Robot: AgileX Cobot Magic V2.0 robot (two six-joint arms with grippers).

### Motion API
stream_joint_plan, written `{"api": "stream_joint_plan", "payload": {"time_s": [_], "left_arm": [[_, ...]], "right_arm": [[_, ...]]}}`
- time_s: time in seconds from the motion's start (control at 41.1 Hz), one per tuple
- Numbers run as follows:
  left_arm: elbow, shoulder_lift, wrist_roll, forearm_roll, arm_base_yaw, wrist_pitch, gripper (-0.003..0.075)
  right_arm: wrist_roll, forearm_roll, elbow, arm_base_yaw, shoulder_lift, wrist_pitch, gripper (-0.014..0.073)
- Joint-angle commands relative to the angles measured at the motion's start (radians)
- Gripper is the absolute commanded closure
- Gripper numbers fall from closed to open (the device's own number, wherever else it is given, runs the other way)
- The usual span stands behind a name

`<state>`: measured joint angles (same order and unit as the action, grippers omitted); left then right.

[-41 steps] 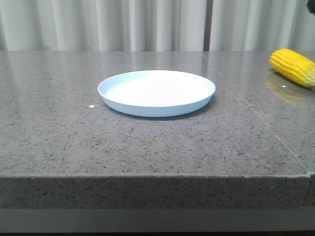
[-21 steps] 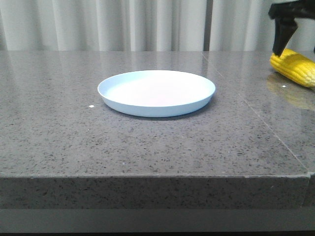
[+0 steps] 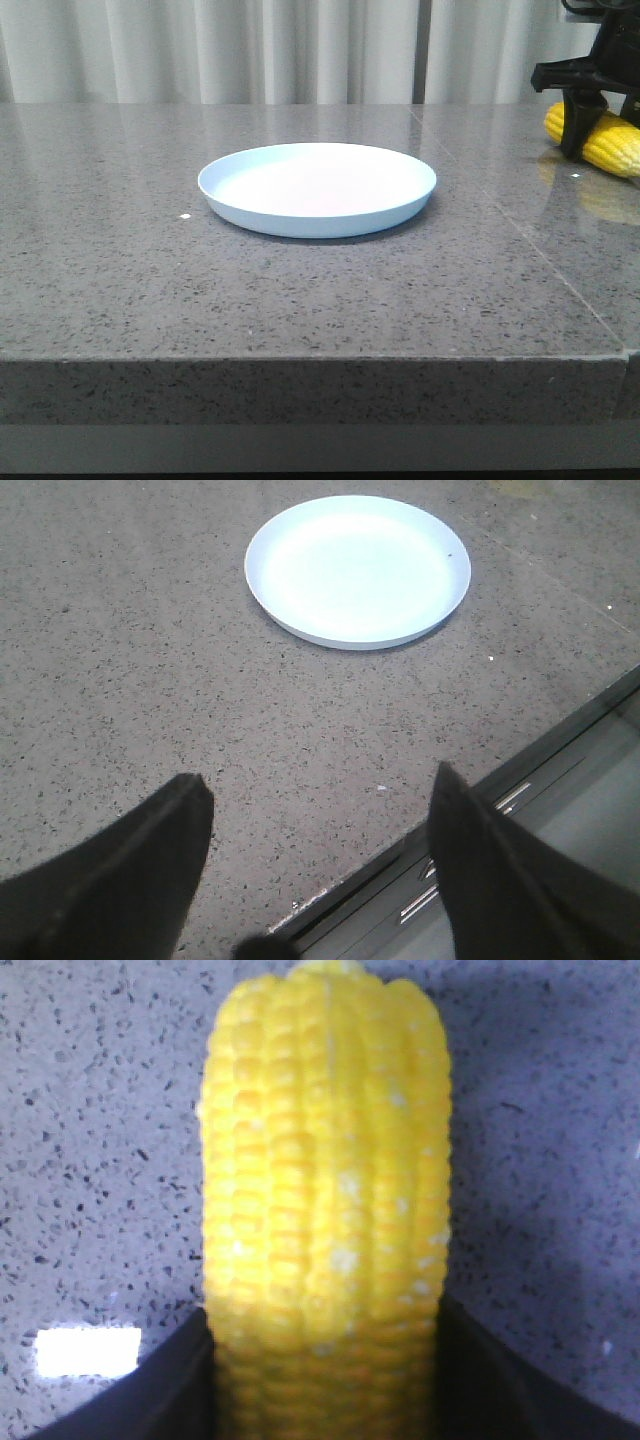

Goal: Place corn on plate with both arms
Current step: 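Lower the right gripper and close it around the corn cob, then carry the corn cob with the right gripper over the plate and lower it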

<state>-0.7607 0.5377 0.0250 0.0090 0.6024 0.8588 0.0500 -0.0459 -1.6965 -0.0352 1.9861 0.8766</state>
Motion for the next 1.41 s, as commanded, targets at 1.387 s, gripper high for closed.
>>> {"api": "stream_joint_plan", "payload": {"time_s": [1.387], "left_arm": [[-0.026, 0.002, -0.010, -0.009, 0.008, -0.065, 0.0259]], "right_arm": [[-0.011, -0.197, -0.033, 0.528, -0.075, -0.038, 0.0196]]}}
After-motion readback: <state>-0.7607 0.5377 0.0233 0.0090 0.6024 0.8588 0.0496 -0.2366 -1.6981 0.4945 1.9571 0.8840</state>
